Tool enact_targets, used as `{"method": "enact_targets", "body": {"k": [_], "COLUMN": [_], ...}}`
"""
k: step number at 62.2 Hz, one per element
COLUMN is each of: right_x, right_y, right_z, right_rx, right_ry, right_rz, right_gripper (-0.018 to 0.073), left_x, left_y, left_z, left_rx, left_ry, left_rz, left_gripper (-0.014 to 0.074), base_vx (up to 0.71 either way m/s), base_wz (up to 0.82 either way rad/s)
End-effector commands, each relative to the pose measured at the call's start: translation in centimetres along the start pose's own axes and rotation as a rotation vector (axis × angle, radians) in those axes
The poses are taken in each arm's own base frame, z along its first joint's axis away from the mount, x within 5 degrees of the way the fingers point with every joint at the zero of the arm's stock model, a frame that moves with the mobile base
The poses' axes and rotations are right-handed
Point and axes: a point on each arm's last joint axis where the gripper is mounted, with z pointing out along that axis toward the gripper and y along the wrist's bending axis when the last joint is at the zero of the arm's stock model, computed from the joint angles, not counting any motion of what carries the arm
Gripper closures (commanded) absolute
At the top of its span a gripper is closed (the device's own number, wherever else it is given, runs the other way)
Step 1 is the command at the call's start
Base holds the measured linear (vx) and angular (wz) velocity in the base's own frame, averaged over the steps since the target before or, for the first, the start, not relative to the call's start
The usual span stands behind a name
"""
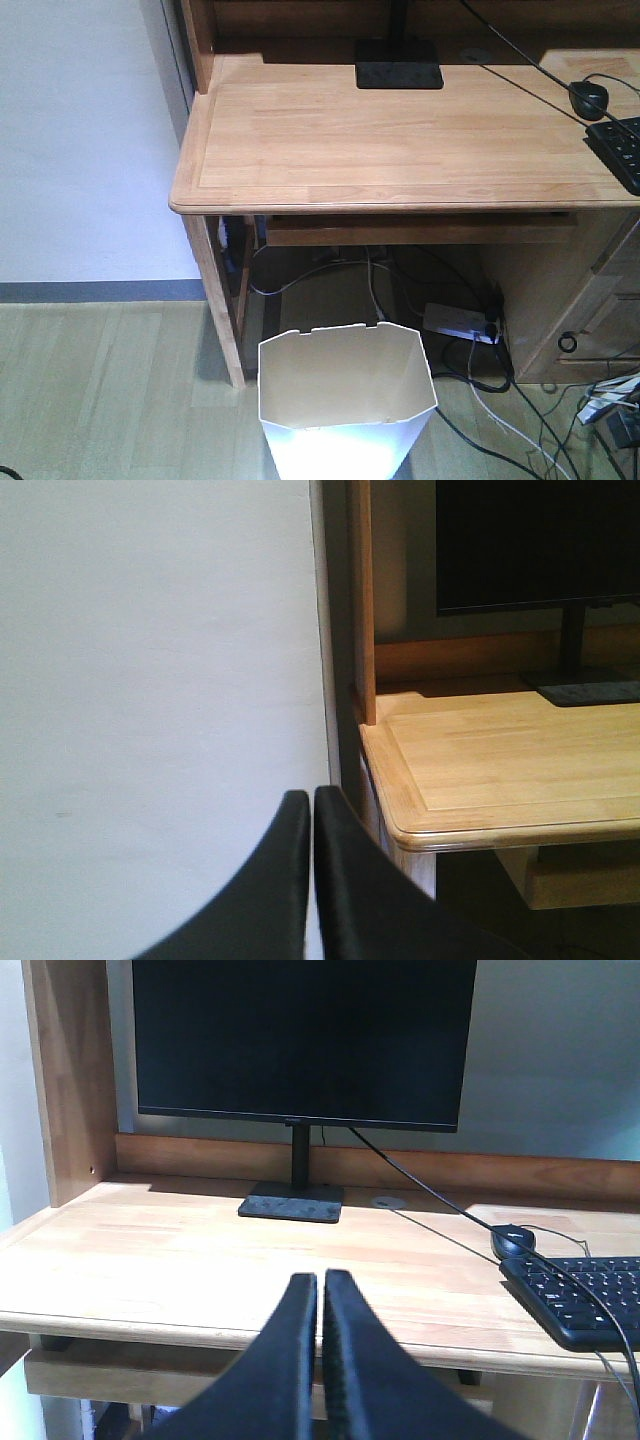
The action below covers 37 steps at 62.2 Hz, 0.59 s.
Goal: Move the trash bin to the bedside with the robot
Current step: 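Move the right arm down toward the white trash bin under the desk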
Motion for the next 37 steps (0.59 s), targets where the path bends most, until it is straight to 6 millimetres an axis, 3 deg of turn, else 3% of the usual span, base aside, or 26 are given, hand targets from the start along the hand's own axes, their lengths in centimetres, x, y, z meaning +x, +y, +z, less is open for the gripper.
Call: {"method": "enact_targets", "body": {"k": [1,37], "right_x": [-0.63,-0.63], "right_y": [-0.02,-0.02], "right_z": [-0.11,-0.11], "right_rx": [0.002,0.002], "right_ry": [-0.079,-0.079], "right_rz": [-0.009,-0.009], "right_gripper": [0.0568,0.0568], "left_x": [-0.34,-0.33], "left_y": [-0.05,-0.05], "left_z": [-0.04,-0.03], "left_rx": [0.007,0.007], "left_ry": [-0.072,-0.071], "left_rz": [-0.023,-0.023], "left_gripper": [0.0603,0.0603], "base_vx": [0.0,0.0], "base_wz": [0.0,0.0]}}
